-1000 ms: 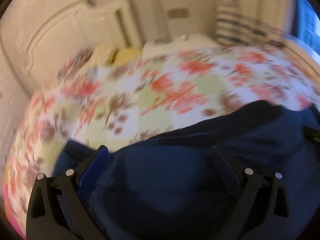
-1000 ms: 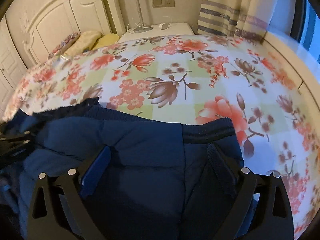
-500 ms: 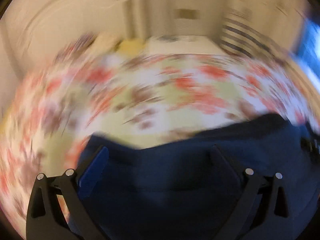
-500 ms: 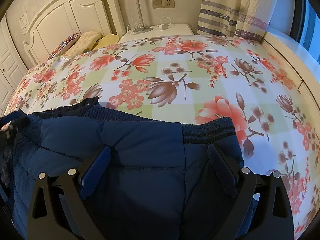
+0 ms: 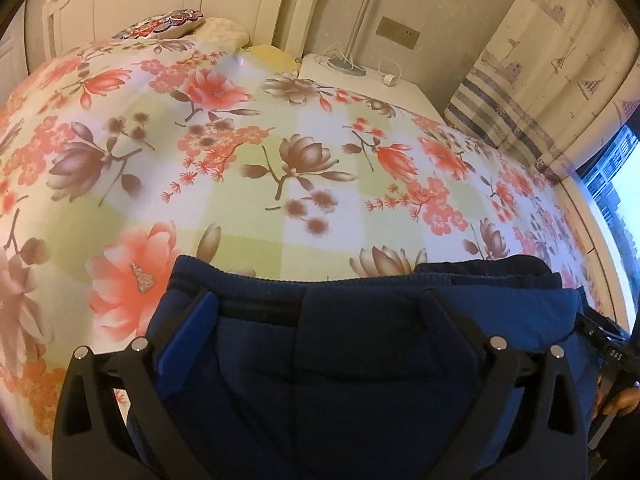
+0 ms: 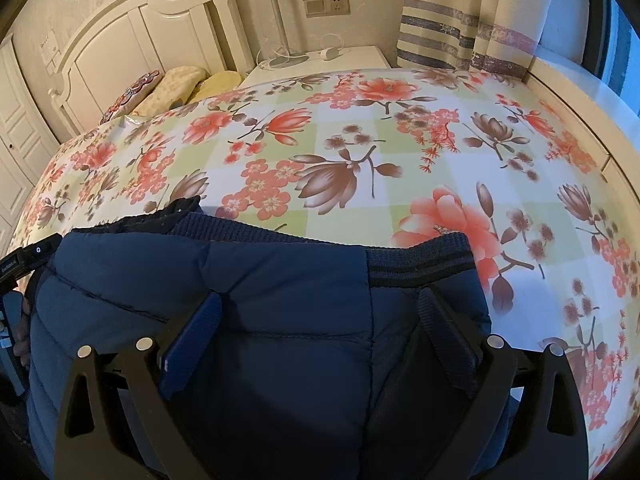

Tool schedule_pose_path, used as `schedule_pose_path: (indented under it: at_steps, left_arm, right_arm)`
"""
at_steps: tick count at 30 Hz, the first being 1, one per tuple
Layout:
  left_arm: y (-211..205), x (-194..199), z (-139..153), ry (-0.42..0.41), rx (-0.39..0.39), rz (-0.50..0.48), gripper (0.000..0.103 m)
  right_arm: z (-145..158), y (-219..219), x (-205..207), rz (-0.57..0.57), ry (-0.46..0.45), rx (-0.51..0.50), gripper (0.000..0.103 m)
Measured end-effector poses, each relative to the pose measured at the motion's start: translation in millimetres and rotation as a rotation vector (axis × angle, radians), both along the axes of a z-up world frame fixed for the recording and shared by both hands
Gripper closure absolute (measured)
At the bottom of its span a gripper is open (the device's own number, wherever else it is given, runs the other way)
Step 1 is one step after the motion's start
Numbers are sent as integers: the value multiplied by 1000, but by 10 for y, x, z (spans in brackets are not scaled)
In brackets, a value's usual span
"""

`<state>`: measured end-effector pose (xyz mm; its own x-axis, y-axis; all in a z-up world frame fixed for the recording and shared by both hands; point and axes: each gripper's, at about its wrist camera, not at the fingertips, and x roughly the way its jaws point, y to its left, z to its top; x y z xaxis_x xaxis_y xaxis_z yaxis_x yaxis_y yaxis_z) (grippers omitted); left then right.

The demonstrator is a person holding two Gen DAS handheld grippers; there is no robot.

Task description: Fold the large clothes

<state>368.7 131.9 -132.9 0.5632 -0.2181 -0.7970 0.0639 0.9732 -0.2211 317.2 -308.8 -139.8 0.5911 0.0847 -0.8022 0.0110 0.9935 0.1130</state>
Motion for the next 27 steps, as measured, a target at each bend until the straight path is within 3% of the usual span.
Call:
schedule_pose_path:
  at_steps: [2,3,5,7,9,12,14,16,18,24,26,27]
  left_arm:
    - [-57,-58,101,-2,74,32,3]
    - [-127,-148,209,-35,132,58,3]
    - [-307,-351,424,-120,151,15,3]
    - [-534,-524,556,-148,163,-51,3]
    - [-839,-728,603,-187,228,-113,2]
    - [-1144,-789,309,-172,346,-166,2]
    - [-1143,-672,11,-79,336,-172,2]
    - [-1008,-634,9,-70,241,-150,2]
    - [-940,-629,26,-61,210,-145,2]
    - [-431,-953,242,-173,333,-14,2]
    - [-149,-970,181,-136,344,64,2]
    - [7,-942,109,-91,302,99,2]
  right_arm:
    - [36,17,3,-1,9,-22,8]
    - [104,63,-29,-27,2,-81,8]
    - [289,227,-182,-19,-61,-124,8]
    - [418,482,-338,79,-96,-118,8]
    - [456,819,-514,189,-102,-180,7]
    - [274,1273,-696,330,-74,-270,7]
    - [88,1358,-685,319,-61,-307,5]
    - [64,1268,-620,312,-39,-238,5]
    - [72,1193,-581,306,-22,-187,5]
    - [295,685,-719,124,-103,-169,5]
    - [256,377,-708,31,-76,-156,5]
    - [182,196,-694,-13,-46,-121,5]
